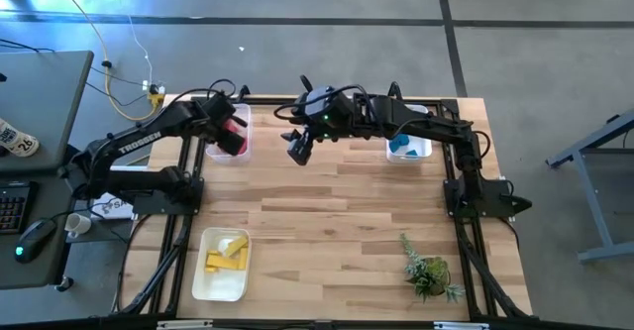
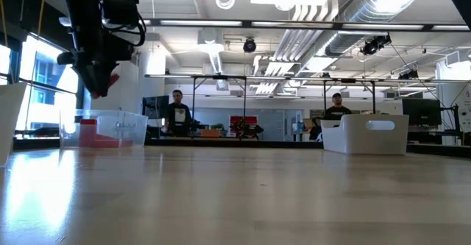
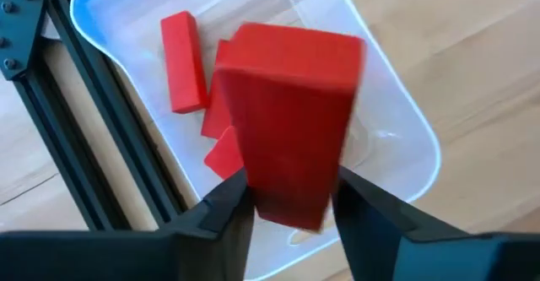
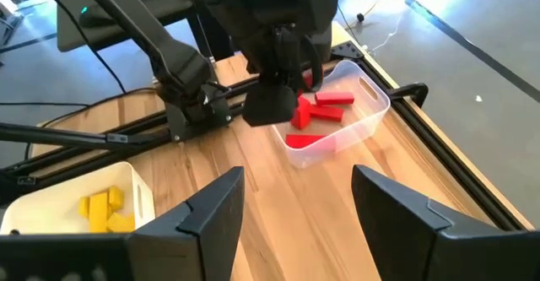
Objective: Sort & place blocks by color
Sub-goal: Put the red block into the transparent bin, then return to Home Position
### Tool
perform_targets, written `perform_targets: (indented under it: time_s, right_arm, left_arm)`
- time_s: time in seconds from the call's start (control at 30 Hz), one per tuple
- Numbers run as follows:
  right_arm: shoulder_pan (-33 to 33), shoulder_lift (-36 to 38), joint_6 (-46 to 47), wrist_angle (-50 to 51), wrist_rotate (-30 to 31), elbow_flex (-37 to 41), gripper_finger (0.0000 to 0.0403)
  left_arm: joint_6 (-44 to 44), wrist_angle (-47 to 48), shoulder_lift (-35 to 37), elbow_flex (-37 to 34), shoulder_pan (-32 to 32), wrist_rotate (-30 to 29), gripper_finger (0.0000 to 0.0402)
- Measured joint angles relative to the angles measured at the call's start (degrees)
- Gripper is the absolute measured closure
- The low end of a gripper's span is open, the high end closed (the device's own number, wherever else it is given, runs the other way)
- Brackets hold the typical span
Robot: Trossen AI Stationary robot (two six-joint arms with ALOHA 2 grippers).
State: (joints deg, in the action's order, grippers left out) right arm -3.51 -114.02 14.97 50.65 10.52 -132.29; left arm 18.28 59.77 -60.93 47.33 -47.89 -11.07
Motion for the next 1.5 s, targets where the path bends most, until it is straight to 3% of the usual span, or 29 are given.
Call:
perform_targets:
  time_s: [0.33, 0.53, 0.77, 1.07, 1.5]
  right_arm:
    - [0.00, 0.00, 0.57, 1.33, -0.32, 0.00, 0.0196]
    - [0.00, 0.00, 1.53, 1.29, -0.46, 0.00, 0.0196]
    - [0.04, 0.00, 2.76, 1.16, -0.44, 0.00, 0.0196]
    - [-0.22, 0.00, 7.03, 0.16, -0.44, 0.00, 0.0196]
    - [-1.01, 0.00, 11.77, 0.99, 0.00, 0.00, 0.0196]
  left_arm:
    - [-1.46, -0.20, 0.02, 0.00, -2.88, 1.96, 0.0200]
    - [-2.01, -2.65, 4.21, 0.00, -0.99, 13.10, 0.0202]
    - [-0.40, -14.86, 17.07, 0.00, 6.22, 29.59, 0.0203]
    - [2.13, -23.97, 32.55, -1.78, 13.94, 22.63, 0.0204]
    - [0.74, -42.41, 55.75, -24.64, 17.63, 22.73, 0.0204]
